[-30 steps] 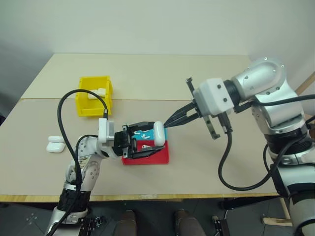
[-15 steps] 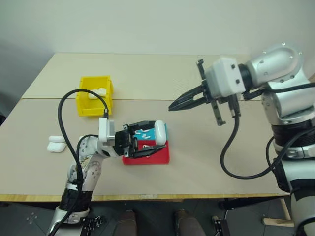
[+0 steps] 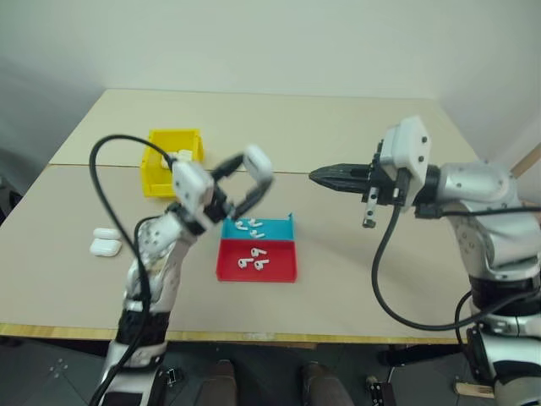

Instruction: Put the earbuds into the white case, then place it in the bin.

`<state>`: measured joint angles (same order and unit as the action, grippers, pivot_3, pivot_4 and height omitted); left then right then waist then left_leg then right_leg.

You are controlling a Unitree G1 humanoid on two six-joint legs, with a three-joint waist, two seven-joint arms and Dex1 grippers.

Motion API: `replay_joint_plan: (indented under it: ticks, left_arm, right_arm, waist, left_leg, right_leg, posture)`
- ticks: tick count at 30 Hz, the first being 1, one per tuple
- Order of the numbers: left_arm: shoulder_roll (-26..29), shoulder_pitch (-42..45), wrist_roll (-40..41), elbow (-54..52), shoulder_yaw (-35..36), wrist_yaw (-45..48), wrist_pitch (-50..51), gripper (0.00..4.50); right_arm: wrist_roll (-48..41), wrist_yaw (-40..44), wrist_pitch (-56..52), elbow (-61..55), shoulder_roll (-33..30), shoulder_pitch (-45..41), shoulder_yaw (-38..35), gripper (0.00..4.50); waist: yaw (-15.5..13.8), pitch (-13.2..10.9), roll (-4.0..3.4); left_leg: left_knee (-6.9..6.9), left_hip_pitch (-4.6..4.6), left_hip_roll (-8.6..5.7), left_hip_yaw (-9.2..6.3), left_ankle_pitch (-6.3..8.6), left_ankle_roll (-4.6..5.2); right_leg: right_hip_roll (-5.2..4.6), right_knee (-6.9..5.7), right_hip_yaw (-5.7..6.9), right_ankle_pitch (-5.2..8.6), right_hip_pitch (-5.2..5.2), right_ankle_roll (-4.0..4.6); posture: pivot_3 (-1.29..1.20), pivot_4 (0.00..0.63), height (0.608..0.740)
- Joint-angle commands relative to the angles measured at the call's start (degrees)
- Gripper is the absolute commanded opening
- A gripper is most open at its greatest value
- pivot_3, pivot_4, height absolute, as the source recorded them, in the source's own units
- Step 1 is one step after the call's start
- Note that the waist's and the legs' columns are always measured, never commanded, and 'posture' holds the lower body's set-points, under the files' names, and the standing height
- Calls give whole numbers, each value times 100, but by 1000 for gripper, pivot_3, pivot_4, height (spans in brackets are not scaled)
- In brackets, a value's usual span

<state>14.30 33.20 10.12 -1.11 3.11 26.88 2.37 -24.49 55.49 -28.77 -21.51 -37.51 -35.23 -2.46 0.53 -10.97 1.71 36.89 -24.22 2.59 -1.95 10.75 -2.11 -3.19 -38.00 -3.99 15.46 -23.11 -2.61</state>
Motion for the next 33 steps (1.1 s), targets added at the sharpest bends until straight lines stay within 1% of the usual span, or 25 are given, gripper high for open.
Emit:
replay_joint_plan:
  ticks: [1,2,4,6,8,10,12,14,16,18,22,24,25,27,29,33]
  left_arm:
    - [-49,764,-1228,896,173,-1960,222,2820]
    - [-41,962,-1415,1186,208,-2320,281,2820]
    - [-13,1149,-1607,1527,213,-2668,257,2820]
    - [48,1632,-1534,2329,545,-3205,591,2820]
    - [227,1841,-1648,2940,561,-3463,441,2820]
    - [289,1884,-1643,3124,499,-3440,328,2820]
    - [385,2027,-1712,3447,459,-3558,429,2820]
    - [412,2148,-1540,3665,469,-3271,726,2820]
    - [459,2123,-1571,3779,346,-3057,635,2820]
    - [421,2197,-1543,3984,378,-3120,842,2820]
    - [449,2195,-1568,4244,274,-2925,838,2820]
    - [428,2296,-1467,4488,379,-2974,853,3553]
    - [415,2369,-1408,4631,444,-3009,850,3796]
    - [442,2477,-1465,4865,410,-3110,738,4444]
    - [473,2541,-1492,4943,376,-3130,627,4479]
    - [481,2528,-1427,4685,362,-3006,582,4479]
  right_arm:
    - [-113,-462,-323,-475,-134,339,-341,16]
    - [-142,-520,-385,-526,-170,416,-379,16]
    - [-198,-595,-436,-584,-223,477,-409,16]
    - [-239,-656,-499,-617,-342,552,-510,16]
    - [-257,-724,-543,-642,-429,608,-559,16]
    - [-266,-769,-546,-665,-473,643,-564,16]
    - [-274,-823,-572,-686,-501,677,-570,16]
    - [-235,-855,-550,-699,-524,706,-548,16]
    - [-218,-868,-535,-700,-537,721,-527,16]
    - [-191,-886,-519,-679,-539,726,-493,16]
    - [-135,-921,-502,-671,-528,744,-418,16]
    - [-108,-940,-486,-683,-514,760,-376,0]
    - [-87,-952,-476,-691,-510,768,-349,0]
    - [-69,-972,-486,-709,-512,774,-318,0]
    - [-83,-980,-495,-723,-532,782,-329,0]
    - [-112,-999,-510,-748,-582,813,-383,0]
  waist:
    - [4,0,0]
    - [13,0,0]
    - [53,0,0]
    - [40,0,1]
    - [54,-1,1]
    - [68,-1,1]
    - [38,-1,1]
    - [17,-1,1]
    - [4,-1,1]
    - [3,-1,1]
    - [19,-1,1]
    - [19,-1,1]
    - [19,-1,1]
    - [20,-1,1]
    - [20,-1,1]
    - [17,-1,1]
  left_leg:
    - [1,-2,-7,1,0,0]
    - [1,-4,-11,1,0,0]
    - [1,-5,-13,1,0,0]
    - [-5,-4,-12,1,0,0]
    - [-5,-6,-12,-2,0,0]
    - [-7,-7,-13,-1,0,0]
    - [-9,-9,-15,0,0,0]
    - [-9,-11,-15,0,0,0]
    - [-8,-14,-18,-1,-1,-1]
    - [-8,-15,-20,-1,-1,-2]
    - [-8,-14,-20,-1,-1,-2]
    - [-8,-12,-20,-1,-1,-2]
    - [-8,-10,-21,-1,-1,-2]
    - [-7,-9,-21,-1,-2,-3]
    - [-7,-8,-22,-1,-2,-3]
    - [-7,-10,-21,-1,-2,-3]
  right_leg:
    - [-7,2,-1,-1,-1,-4]
    - [-11,2,-2,-1,-2,-6]
    - [-11,3,-3,-2,-6,-8]
    - [-11,3,-4,-1,-7,-9]
    - [-9,3,0,-1,-10,-10]
    - [-11,7,-1,0,-8,-11]
    - [-14,8,-1,1,-9,-12]
    - [-14,8,1,1,-10,-12]
    - [-17,9,3,1,-9,-13]
    - [-20,10,3,1,-9,-14]
    - [-20,9,3,2,-9,-14]
    - [-20,7,3,2,-9,-14]
    - [-20,5,3,2,-7,-14]
    - [-19,4,2,1,-7,-14]
    - [-20,4,2,1,-5,-14]
    - [-20,4,2,1,-6,-14]
  posture:
    - [0,150,740]
    - [0,150,740]
    - [0,150,740]
    - [0,150,740]
    - [0,150,740]
    - [0,150,740]
    - [0,150,740]
    - [0,150,740]
    - [0,150,740]
    - [0,150,740]
    - [0,150,740]
    - [0,150,740]
    - [0,150,740]
    - [0,150,740]
    - [0,150,740]
    - [0,150,740]
